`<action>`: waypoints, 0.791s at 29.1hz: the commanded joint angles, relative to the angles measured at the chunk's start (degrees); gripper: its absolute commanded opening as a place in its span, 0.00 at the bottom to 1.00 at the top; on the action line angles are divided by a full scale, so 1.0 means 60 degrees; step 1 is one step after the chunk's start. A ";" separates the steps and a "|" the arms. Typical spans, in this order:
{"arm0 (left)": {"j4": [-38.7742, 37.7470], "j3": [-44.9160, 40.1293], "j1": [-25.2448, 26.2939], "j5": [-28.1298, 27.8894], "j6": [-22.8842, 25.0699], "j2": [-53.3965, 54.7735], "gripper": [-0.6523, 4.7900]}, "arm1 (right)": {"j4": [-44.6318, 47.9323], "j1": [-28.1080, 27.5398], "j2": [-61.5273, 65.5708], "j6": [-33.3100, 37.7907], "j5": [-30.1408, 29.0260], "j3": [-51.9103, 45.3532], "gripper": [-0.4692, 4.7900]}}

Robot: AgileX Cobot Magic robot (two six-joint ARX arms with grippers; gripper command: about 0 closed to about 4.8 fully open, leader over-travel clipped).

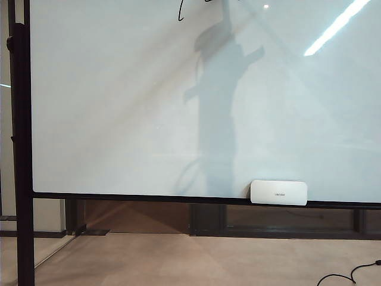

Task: Reach to the right to find the marker pen, pick it up, and write the number 19 on the whiteboard.

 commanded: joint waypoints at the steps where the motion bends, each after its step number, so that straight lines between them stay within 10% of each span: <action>1: 0.0051 0.0007 0.0007 0.0018 -0.0029 -0.0011 0.11 | -0.0525 -0.0015 0.0040 0.0182 0.0284 0.0044 0.08; 23: -0.0022 0.0007 0.0007 0.0011 -0.0098 -0.0197 0.11 | -0.2237 -0.0058 0.0714 0.0900 0.0528 0.0033 0.08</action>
